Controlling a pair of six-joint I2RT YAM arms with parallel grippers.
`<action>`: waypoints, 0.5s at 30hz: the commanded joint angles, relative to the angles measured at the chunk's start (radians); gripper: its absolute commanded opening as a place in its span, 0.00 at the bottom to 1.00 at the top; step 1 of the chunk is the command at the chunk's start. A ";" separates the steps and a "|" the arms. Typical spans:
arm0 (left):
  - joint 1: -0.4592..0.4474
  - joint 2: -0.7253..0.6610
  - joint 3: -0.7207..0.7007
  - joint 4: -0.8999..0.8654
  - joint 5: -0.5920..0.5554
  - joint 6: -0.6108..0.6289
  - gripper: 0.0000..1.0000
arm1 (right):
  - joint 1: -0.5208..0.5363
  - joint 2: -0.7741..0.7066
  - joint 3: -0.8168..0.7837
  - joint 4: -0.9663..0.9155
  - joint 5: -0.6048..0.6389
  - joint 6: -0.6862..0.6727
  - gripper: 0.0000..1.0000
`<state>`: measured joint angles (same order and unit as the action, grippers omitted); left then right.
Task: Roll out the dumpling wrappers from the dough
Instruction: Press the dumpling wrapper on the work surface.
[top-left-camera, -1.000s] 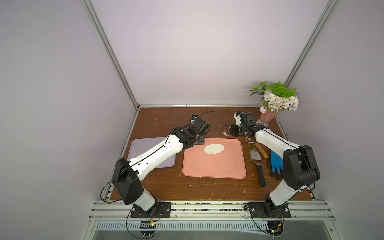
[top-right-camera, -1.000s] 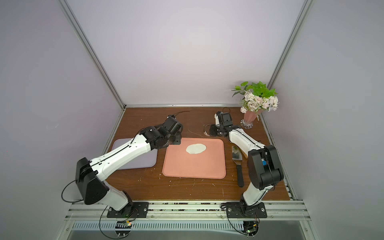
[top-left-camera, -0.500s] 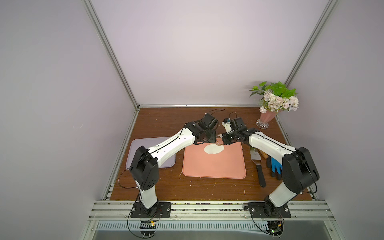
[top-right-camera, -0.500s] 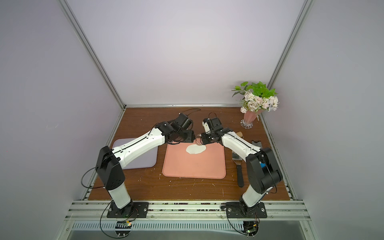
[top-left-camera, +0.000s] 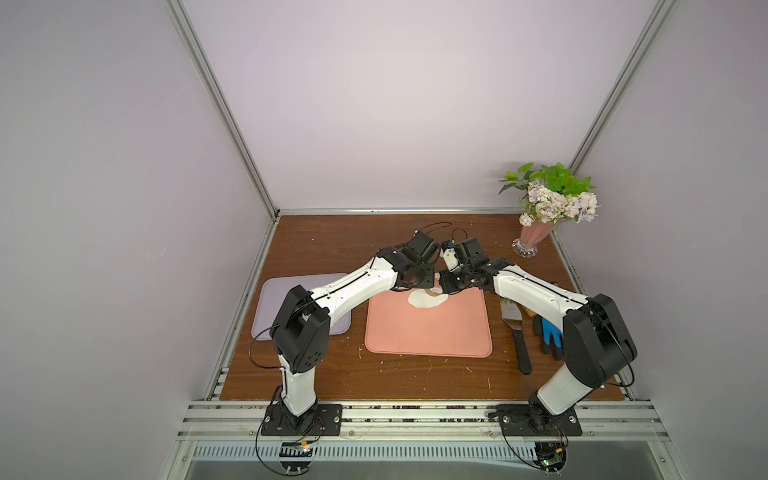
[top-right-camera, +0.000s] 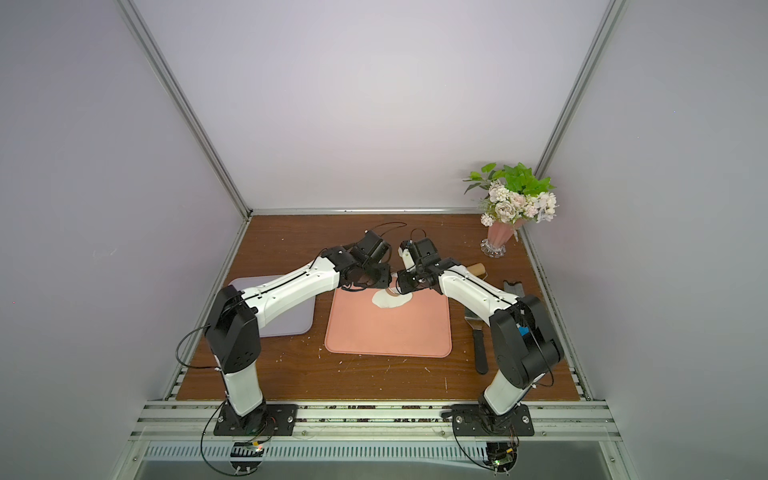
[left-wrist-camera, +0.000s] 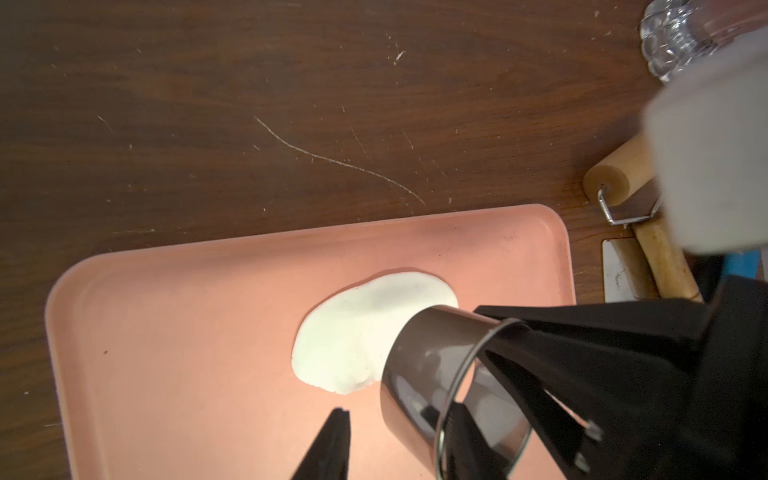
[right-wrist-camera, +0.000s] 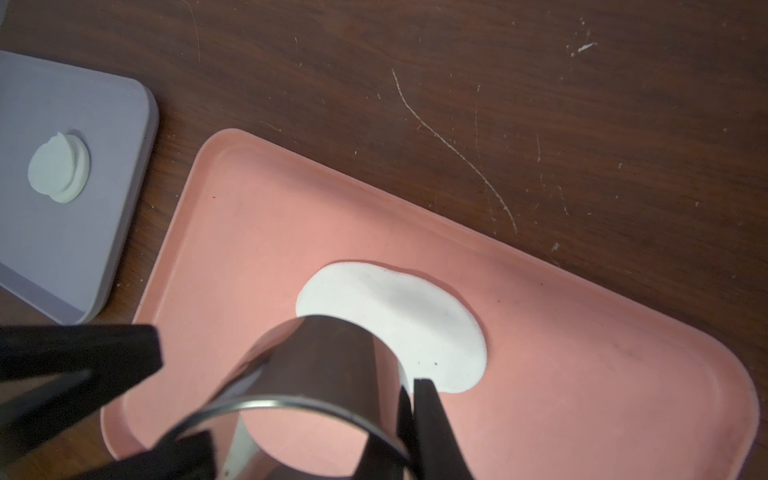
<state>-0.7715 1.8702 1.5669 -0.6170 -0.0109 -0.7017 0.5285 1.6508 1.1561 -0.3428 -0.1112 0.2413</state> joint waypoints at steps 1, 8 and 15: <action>0.008 0.020 -0.003 0.010 -0.003 -0.001 0.28 | 0.008 -0.025 0.001 -0.004 -0.013 -0.013 0.00; 0.008 0.062 0.009 0.011 -0.014 -0.002 0.08 | 0.011 -0.004 0.014 -0.004 -0.002 -0.015 0.00; 0.010 0.094 -0.008 0.013 -0.035 -0.007 0.00 | 0.011 0.028 0.018 0.015 -0.008 -0.002 0.00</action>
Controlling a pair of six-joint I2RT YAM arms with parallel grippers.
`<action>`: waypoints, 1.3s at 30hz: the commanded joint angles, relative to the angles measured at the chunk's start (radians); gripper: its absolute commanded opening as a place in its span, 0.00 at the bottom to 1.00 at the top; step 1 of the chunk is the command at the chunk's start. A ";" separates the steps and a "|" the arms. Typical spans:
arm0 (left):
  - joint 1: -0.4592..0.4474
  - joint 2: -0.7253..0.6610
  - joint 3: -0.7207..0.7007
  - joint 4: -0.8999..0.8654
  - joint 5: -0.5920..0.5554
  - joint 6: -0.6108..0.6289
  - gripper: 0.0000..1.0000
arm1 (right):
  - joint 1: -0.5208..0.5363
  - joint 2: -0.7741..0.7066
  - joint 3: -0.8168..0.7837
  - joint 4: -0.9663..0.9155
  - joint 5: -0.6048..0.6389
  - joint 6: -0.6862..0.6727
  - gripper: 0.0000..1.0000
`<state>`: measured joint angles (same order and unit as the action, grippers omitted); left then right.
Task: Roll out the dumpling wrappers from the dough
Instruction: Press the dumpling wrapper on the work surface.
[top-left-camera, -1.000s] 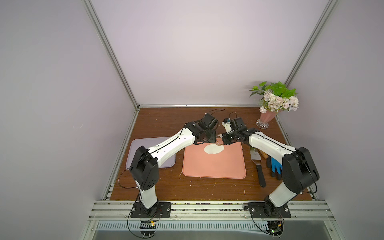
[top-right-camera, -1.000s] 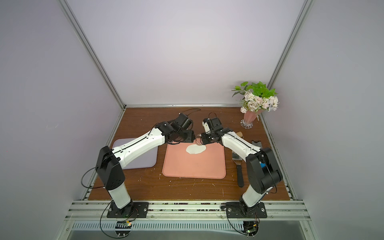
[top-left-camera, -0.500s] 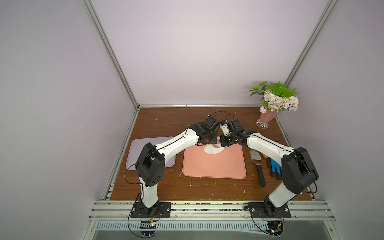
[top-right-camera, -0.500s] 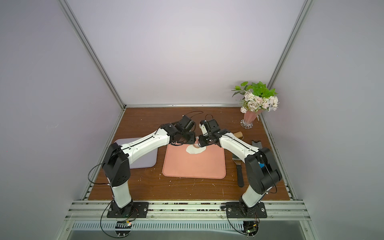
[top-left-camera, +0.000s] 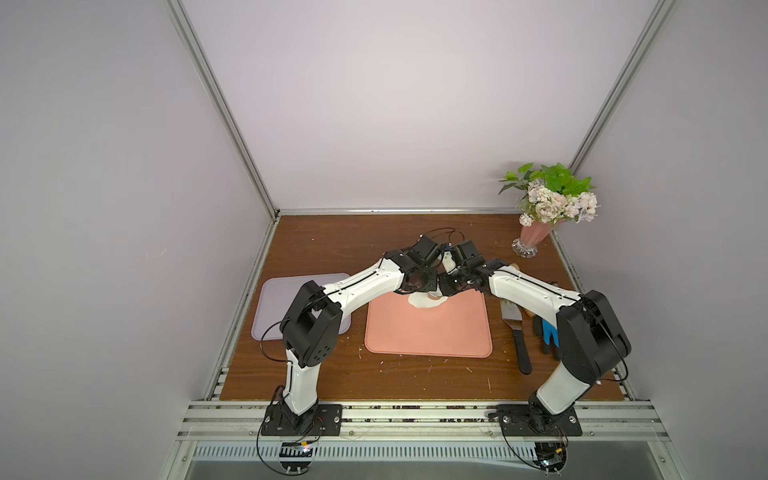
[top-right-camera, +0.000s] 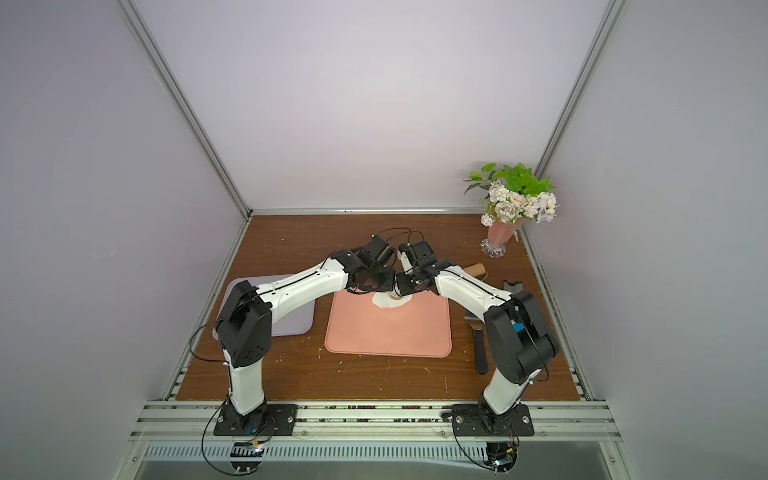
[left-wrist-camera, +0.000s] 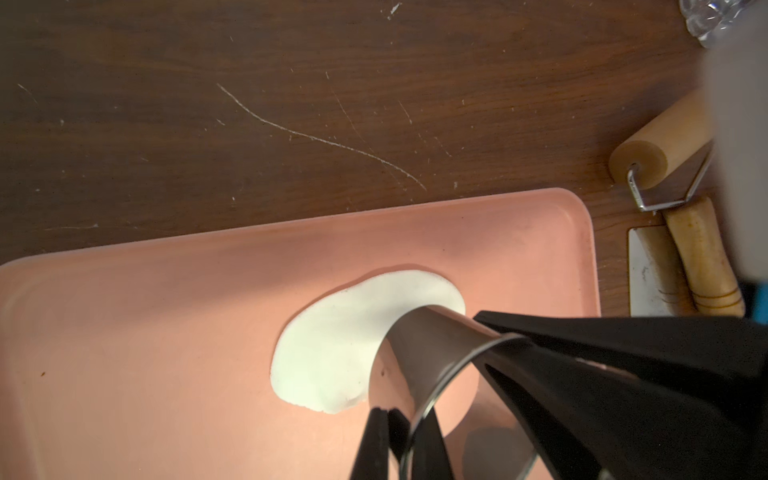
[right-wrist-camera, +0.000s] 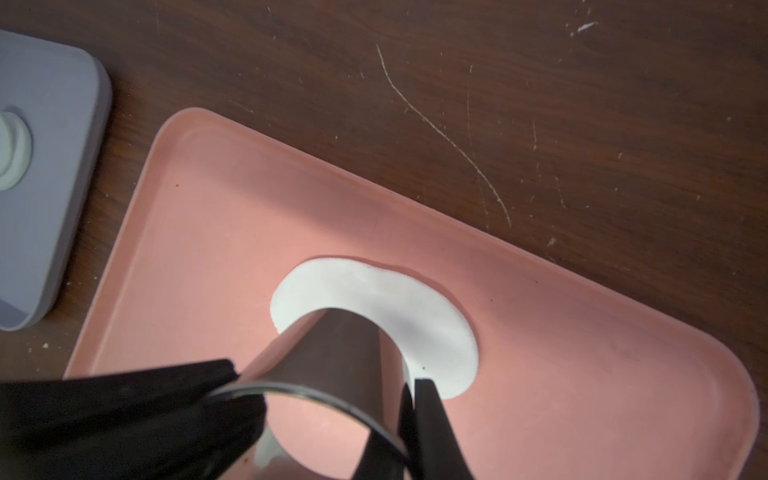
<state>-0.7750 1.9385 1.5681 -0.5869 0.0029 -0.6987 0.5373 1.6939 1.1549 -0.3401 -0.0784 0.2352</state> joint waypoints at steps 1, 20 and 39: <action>0.014 0.029 -0.013 -0.019 -0.050 -0.010 0.00 | 0.002 -0.010 0.017 0.017 -0.042 0.008 0.00; 0.033 0.084 -0.079 0.014 -0.084 -0.024 0.00 | 0.001 0.075 0.024 0.069 -0.039 0.023 0.00; 0.053 0.082 -0.120 0.017 -0.084 -0.035 0.22 | 0.013 0.102 0.091 0.013 -0.007 -0.001 0.00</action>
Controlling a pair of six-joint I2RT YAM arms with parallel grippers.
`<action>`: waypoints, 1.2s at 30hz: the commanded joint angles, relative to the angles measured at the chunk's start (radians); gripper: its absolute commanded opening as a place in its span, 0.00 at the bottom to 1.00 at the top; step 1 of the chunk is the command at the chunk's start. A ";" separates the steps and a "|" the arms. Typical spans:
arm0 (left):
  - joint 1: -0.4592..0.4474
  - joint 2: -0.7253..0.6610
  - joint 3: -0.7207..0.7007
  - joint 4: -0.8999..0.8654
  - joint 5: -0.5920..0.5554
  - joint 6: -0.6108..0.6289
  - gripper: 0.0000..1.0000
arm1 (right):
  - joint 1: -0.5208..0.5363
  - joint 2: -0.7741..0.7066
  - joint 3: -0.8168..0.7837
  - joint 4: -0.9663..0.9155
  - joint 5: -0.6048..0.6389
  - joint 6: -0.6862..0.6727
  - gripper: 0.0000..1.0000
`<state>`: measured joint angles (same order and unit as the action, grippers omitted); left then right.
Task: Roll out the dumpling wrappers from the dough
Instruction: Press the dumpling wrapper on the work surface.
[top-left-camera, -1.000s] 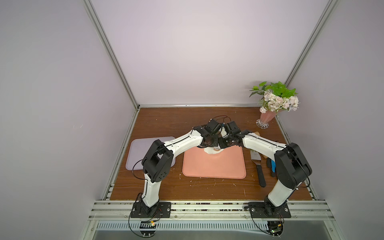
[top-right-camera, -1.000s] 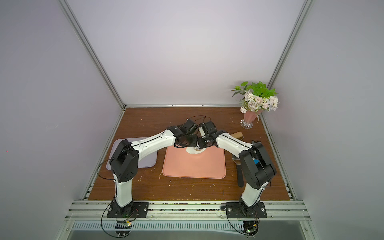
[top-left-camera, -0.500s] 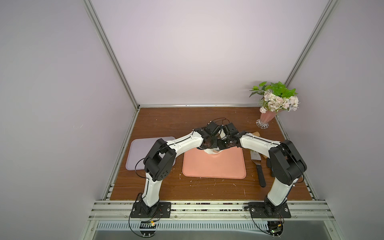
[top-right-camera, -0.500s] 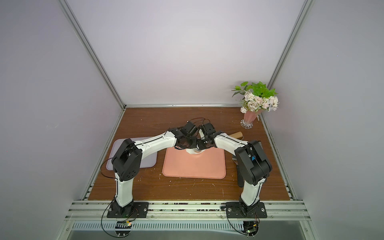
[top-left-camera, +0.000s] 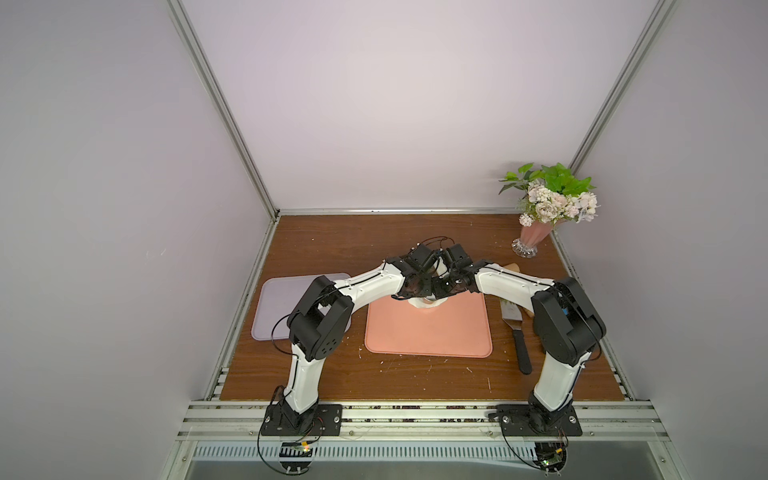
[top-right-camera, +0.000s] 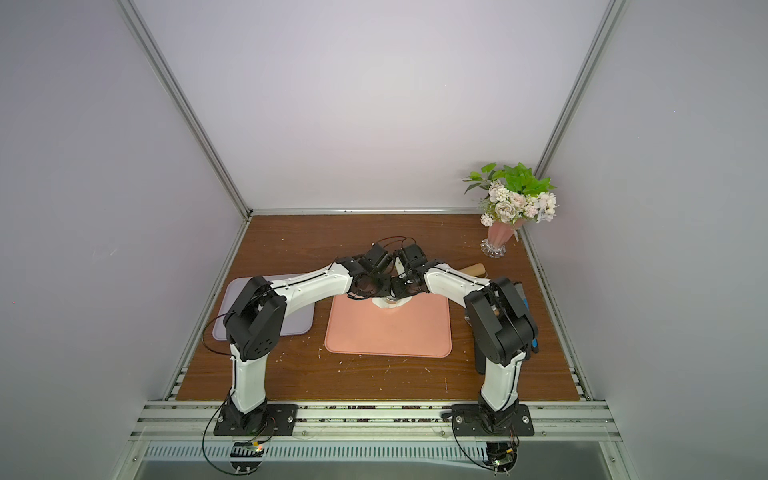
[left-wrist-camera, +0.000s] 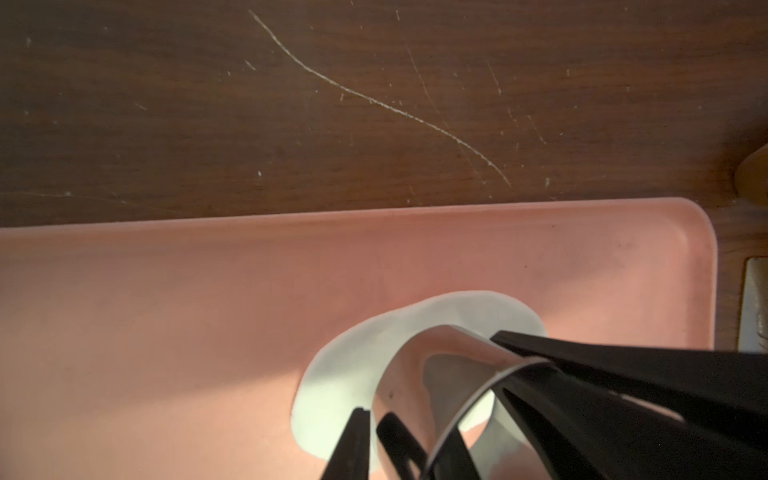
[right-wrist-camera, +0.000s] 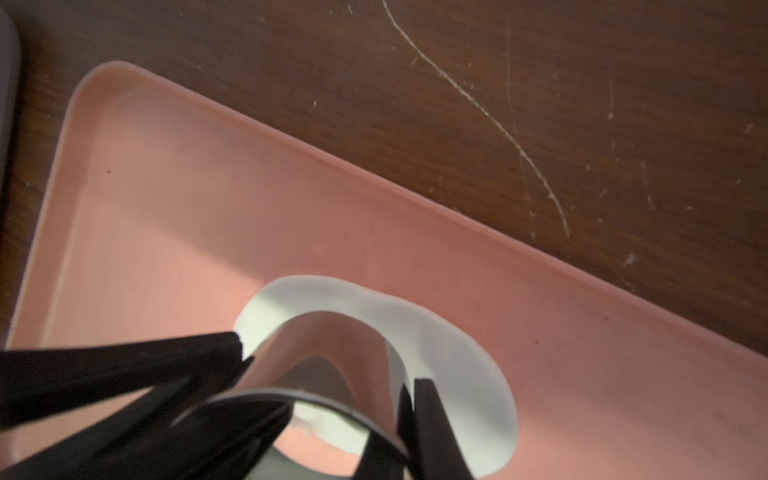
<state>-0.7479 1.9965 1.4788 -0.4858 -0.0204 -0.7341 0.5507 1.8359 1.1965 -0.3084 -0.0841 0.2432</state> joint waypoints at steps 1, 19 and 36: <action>0.026 0.023 -0.030 -0.084 -0.059 0.001 0.22 | 0.003 -0.040 0.051 -0.023 0.011 -0.011 0.00; 0.026 -0.040 -0.028 -0.084 -0.034 -0.018 0.29 | 0.023 -0.033 0.078 -0.065 0.066 -0.019 0.00; 0.022 -0.145 -0.097 -0.004 -0.008 -0.042 0.26 | 0.024 -0.066 0.040 -0.032 0.026 0.008 0.00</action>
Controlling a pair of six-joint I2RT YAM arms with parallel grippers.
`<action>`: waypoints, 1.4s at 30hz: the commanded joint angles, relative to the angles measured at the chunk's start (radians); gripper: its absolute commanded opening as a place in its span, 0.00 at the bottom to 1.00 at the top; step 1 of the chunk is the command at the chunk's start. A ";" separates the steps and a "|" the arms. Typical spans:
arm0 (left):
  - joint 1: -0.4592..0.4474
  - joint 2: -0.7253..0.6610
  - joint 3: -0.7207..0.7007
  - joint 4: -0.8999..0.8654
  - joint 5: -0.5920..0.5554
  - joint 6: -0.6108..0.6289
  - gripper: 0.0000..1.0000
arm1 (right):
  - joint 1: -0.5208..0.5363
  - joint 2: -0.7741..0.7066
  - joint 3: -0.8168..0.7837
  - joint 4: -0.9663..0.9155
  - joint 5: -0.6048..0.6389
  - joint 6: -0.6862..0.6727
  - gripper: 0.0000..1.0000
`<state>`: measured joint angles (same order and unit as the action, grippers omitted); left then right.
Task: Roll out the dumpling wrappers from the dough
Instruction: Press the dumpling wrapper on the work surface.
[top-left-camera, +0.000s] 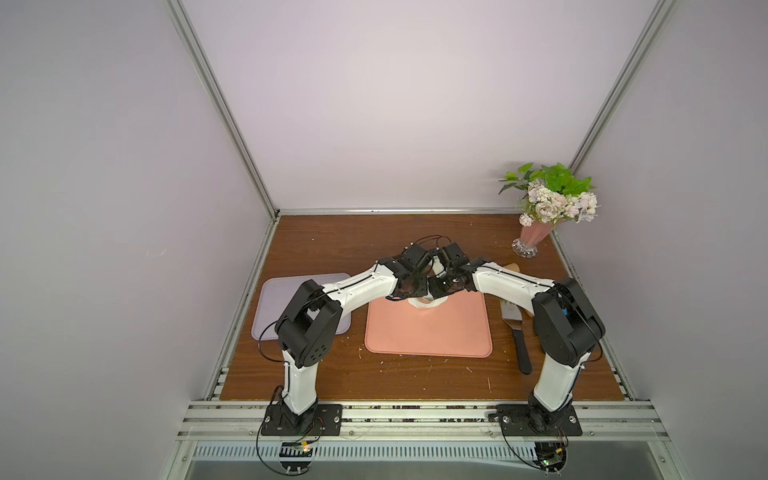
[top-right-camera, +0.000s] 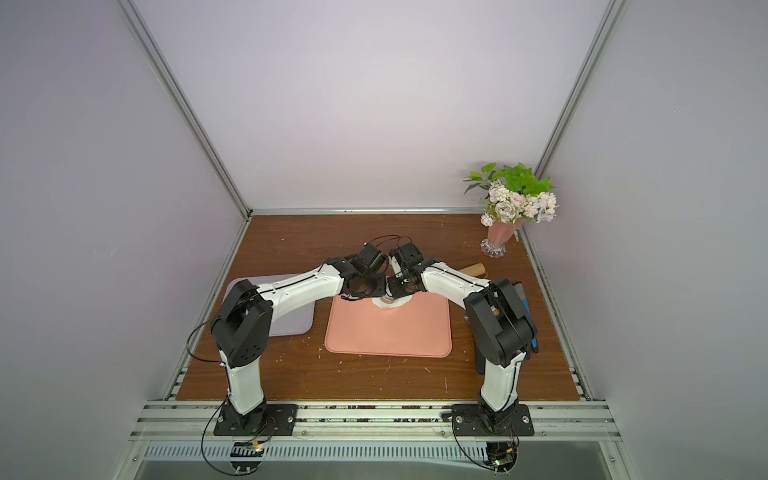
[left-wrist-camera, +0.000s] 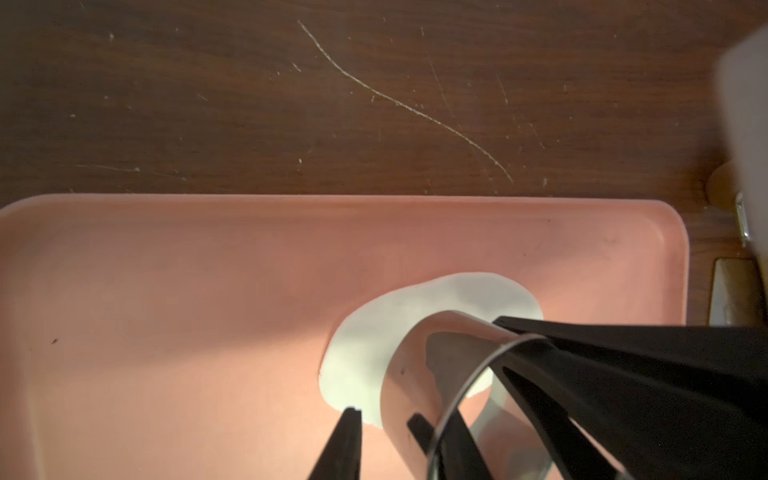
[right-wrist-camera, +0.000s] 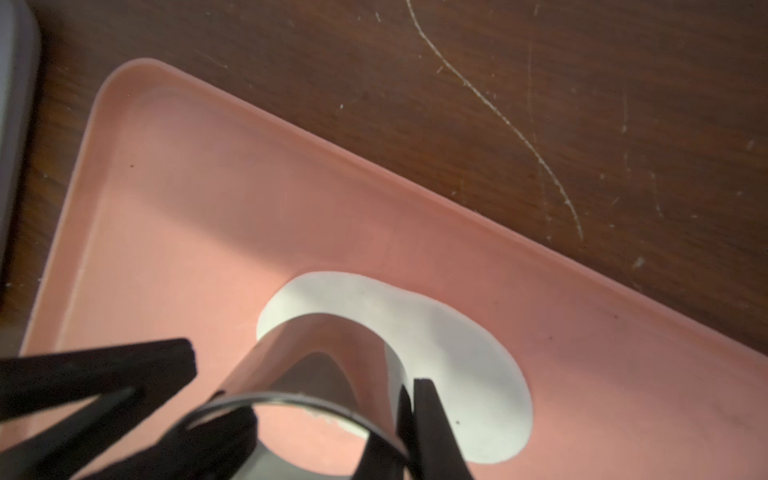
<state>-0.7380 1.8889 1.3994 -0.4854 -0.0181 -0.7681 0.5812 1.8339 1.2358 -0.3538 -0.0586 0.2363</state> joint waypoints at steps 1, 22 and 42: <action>0.013 -0.036 -0.016 -0.007 -0.011 -0.006 0.26 | -0.007 -0.066 -0.001 0.013 0.000 0.017 0.00; 0.013 0.004 0.000 -0.010 0.010 -0.015 0.00 | -0.002 -0.136 -0.019 0.018 0.012 0.027 0.16; 0.012 0.006 0.004 -0.010 0.018 -0.015 0.00 | -0.035 -0.188 -0.084 0.064 -0.060 0.034 0.25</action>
<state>-0.7349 1.8805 1.3949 -0.4751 0.0067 -0.7818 0.5438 1.6577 1.1629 -0.3096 -0.0898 0.2699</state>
